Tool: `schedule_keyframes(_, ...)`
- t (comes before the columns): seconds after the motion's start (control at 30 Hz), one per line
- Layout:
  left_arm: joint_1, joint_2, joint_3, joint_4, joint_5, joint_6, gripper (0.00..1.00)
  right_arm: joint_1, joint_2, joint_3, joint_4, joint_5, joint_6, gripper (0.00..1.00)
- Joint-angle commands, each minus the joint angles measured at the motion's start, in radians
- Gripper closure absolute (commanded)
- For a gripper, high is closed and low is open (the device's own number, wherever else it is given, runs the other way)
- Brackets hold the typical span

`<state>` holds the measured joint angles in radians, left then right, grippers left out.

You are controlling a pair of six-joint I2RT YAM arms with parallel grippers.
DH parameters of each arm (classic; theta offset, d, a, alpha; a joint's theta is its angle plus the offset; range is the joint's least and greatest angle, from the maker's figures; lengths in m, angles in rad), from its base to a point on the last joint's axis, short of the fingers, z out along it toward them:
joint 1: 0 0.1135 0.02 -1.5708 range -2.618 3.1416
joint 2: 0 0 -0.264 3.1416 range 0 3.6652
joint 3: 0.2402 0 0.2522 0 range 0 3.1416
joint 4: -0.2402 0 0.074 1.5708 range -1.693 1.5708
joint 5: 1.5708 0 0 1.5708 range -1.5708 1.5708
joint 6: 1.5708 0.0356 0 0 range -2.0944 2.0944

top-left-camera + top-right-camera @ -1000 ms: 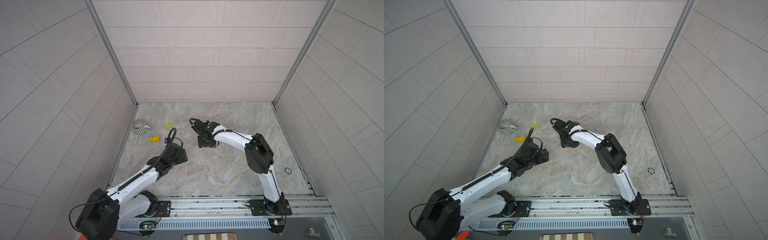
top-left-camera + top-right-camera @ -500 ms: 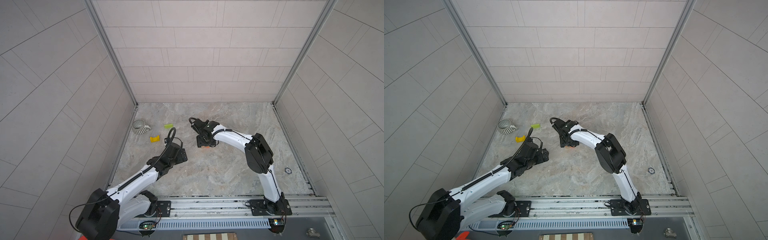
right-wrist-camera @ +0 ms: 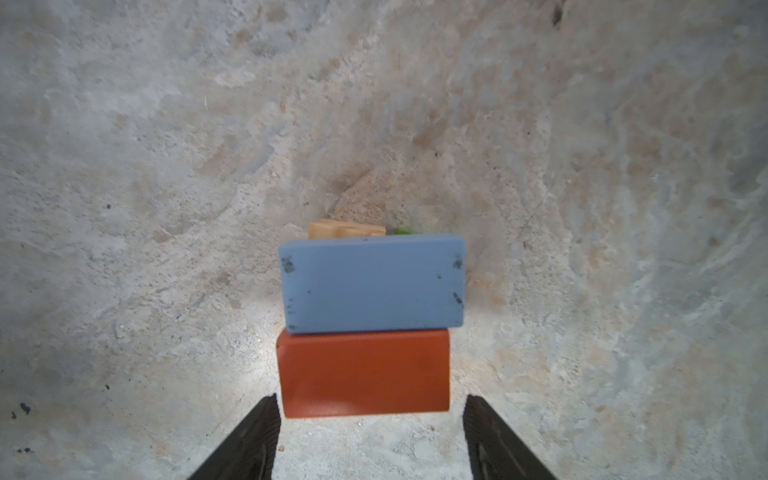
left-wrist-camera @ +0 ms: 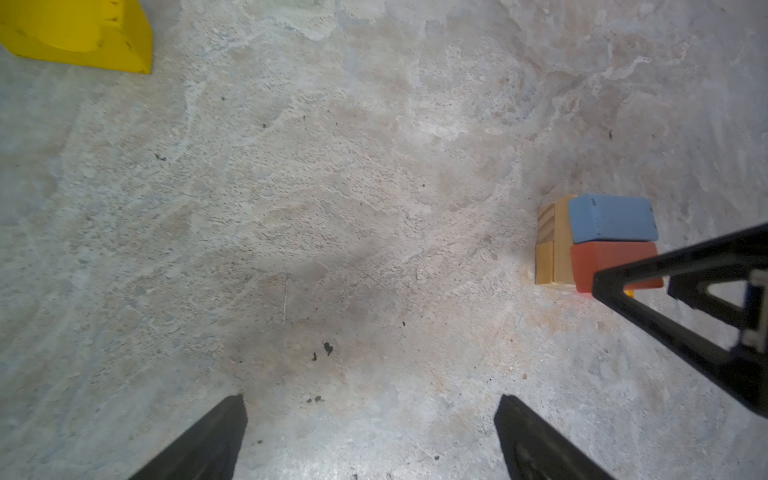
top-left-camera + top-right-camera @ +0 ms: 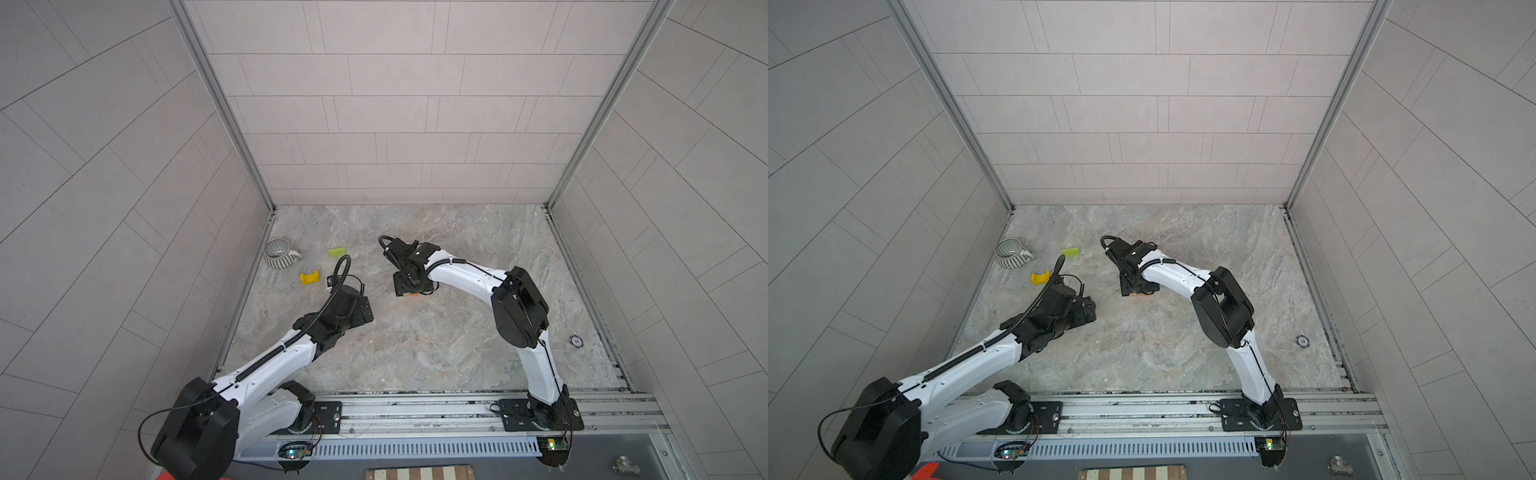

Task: Build the wood block tower
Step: 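Open and withdraw the right gripper while the left gripper reaches for the lime block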

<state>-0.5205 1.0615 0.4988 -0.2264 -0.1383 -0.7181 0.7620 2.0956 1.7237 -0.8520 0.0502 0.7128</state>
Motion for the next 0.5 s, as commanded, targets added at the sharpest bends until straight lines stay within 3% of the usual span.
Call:
schedule_keyframes(0.0,0.012,-0.038,0.022,-0.047,-0.046,-0.032,0.0,-0.002,-0.136,-0.056,0.01,0.005,-0.025,0.28)
schedule_keyframes(0.23,0.042,-0.024,0.127,-0.13,-0.077,-0.051,0.08,-0.02,-0.369,-0.238,0.065,-0.034,-0.098,0.27)
schedule_keyframes(0.47,0.155,0.211,0.391,-0.314,-0.008,0.053,0.09,-0.057,-0.614,-0.474,0.212,-0.079,-0.231,0.09)
